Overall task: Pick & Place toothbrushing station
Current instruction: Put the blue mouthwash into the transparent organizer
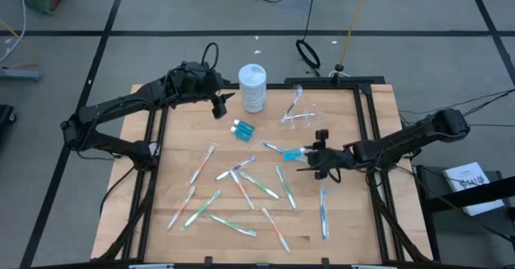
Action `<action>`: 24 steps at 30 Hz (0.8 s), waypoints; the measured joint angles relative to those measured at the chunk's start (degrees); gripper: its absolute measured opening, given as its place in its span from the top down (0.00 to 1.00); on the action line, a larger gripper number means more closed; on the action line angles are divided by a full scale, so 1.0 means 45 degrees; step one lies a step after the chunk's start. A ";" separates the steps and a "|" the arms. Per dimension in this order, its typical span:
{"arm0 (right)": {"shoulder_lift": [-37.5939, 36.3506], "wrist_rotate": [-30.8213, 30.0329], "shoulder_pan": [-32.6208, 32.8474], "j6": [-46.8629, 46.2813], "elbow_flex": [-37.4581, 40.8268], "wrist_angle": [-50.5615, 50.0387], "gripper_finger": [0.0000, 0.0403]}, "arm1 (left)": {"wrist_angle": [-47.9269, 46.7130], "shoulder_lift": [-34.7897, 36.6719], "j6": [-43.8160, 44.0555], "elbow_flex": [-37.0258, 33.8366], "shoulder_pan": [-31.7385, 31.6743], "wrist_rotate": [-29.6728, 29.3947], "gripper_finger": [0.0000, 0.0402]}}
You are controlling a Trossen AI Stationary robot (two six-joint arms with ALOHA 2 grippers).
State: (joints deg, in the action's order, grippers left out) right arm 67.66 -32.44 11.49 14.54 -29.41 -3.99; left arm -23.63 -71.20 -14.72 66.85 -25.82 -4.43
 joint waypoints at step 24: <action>-0.0452 -0.3757 -0.5381 1.6253 -0.2928 -0.0991 0.78 | 0.0941 -0.0005 0.0207 0.0000 0.0005 0.0005 0.48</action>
State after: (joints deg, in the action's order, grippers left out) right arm 65.63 -49.34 -12.73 87.68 -42.59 -8.45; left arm -19.40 -71.22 -13.79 66.85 -25.80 -4.40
